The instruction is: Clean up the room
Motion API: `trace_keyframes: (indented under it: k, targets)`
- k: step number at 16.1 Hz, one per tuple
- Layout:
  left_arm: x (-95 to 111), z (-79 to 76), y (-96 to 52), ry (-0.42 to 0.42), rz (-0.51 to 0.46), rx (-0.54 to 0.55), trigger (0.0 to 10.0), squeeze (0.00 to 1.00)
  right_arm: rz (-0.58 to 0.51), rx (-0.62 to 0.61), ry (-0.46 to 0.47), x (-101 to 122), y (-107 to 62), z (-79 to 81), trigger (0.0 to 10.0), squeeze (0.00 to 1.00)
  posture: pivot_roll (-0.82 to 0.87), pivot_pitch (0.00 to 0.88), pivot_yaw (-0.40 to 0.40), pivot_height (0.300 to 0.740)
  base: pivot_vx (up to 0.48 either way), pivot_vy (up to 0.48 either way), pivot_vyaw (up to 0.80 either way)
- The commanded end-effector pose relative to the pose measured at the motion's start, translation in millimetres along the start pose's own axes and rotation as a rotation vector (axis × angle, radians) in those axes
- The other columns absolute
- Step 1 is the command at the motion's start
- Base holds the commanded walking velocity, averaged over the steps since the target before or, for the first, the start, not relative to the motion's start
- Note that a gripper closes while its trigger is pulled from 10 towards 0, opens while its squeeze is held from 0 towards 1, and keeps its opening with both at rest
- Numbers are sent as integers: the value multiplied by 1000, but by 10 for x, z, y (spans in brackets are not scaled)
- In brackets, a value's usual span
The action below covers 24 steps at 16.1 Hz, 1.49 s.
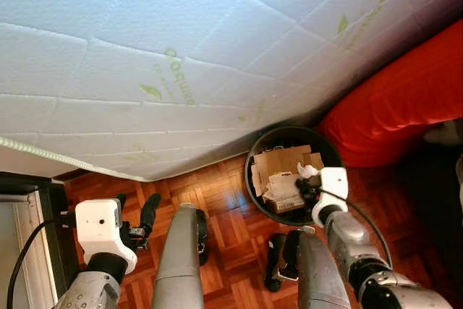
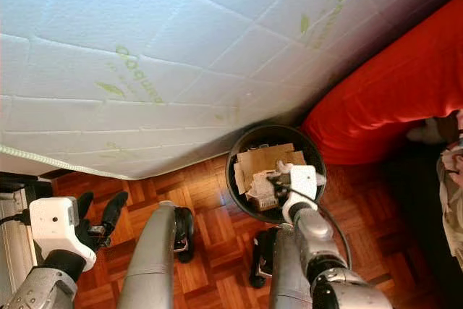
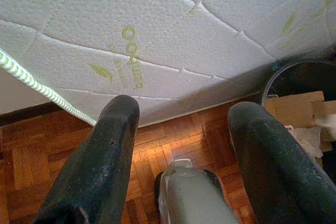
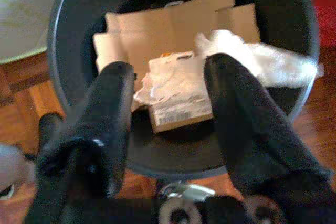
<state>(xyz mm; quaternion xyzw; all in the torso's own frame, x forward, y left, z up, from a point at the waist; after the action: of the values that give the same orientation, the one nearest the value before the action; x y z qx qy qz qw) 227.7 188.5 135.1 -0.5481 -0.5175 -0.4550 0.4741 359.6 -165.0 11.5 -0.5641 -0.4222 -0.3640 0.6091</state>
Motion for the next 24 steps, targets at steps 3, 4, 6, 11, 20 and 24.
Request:
trace_keyframes:
  k: [3, 4, 6, 11, 20, 24]
  targets:
    - [-86, 34, -46, -6, 42, 13, 10000, 0, 94, 35, -6, -318, -89, 70, 10000, 0, 373, 699, 16, 645, 0, 0, 0]
    - [-126, 50, -33, -9, 46, 16, 10000, 0, 81, 41, 3, -320, -96, 84, 10000, 0, 361, 686, 7, 645, 0, 0, 0]
    - [-216, 102, -3, -7, 58, 33, 10000, 0, 55, 33, 26, -320, -113, 70, 10000, 0, 342, 649, -9, 645, 0, 0, 0]
    - [-573, 361, 87, 15, 123, 78, 10000, 0, -7, -67, 168, -452, -255, -150, 10000, 0, 292, 458, -40, 645, 0, 0, 0]
    - [-1538, 709, 265, -24, 358, 173, 10000, 0, 102, -159, 245, -883, -476, -273, 10000, 0, 217, 155, -44, 730, 0, 0, 0]
    - [-1707, 793, 307, -34, 412, 200, 10000, 0, 167, -197, 261, -1038, -550, -313, 10000, 0, 204, 89, -41, 740, 0, 0, 0]
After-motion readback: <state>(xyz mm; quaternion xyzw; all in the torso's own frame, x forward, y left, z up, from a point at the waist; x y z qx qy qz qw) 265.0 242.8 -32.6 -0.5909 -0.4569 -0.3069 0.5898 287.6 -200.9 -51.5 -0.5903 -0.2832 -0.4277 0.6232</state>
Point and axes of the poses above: a point about 5 cm out from each wrist's last joint towards the gripper, its own y axis pointing out of the wrist towards the gripper, its own x axis along the axis of the wrist's last joint, z = x × y, the point moved 4 cm from there along y, pointing out of the wrist towards the gripper, and after that the axes turned 5 degrees about -y, right-handed, at the moved point
